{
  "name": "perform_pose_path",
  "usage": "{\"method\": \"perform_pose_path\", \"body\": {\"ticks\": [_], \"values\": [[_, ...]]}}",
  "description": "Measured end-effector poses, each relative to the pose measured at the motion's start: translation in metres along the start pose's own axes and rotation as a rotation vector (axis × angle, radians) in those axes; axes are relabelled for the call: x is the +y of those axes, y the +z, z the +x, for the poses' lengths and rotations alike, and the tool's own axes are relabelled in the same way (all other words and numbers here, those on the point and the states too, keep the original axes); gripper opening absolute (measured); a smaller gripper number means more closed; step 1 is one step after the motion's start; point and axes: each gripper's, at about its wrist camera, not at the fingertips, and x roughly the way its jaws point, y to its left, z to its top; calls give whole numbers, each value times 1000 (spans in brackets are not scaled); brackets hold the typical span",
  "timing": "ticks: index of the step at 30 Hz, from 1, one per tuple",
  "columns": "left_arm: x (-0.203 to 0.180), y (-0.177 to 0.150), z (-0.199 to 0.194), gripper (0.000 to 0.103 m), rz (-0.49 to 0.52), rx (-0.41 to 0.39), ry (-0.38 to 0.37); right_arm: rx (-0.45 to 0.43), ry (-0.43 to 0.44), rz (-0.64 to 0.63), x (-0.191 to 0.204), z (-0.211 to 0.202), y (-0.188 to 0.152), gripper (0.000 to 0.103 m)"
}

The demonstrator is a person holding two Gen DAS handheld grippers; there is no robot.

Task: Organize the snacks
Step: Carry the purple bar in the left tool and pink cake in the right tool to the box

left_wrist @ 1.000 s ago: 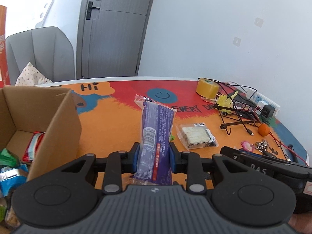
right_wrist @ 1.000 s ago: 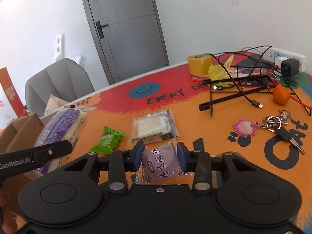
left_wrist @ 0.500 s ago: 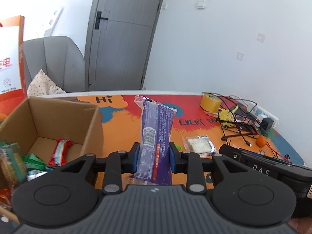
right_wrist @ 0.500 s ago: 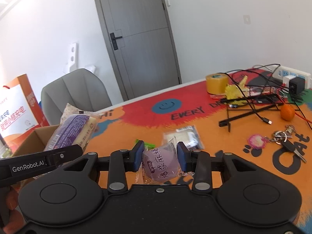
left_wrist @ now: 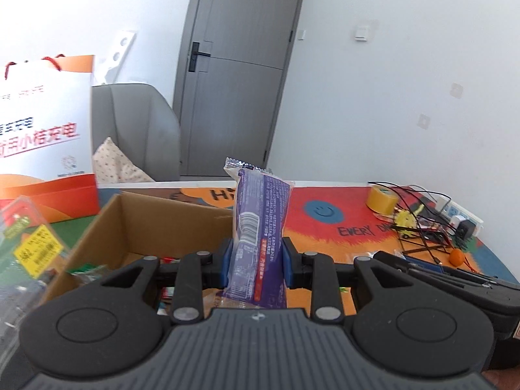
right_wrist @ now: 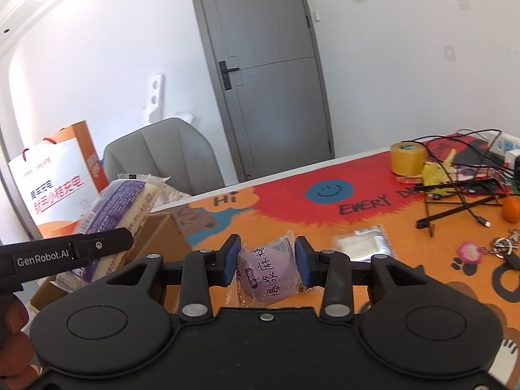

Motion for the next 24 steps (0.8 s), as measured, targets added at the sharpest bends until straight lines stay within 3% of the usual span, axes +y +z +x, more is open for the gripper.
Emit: {"method": "perform_pose_path", "body": {"ticks": [16,24], "values": [[73,5,0,29,-52,30,107,10,81,-56,58,16,5,37],[97,6,14,30,-76,61,113,20,95,-78,79,24,7,37]]}}
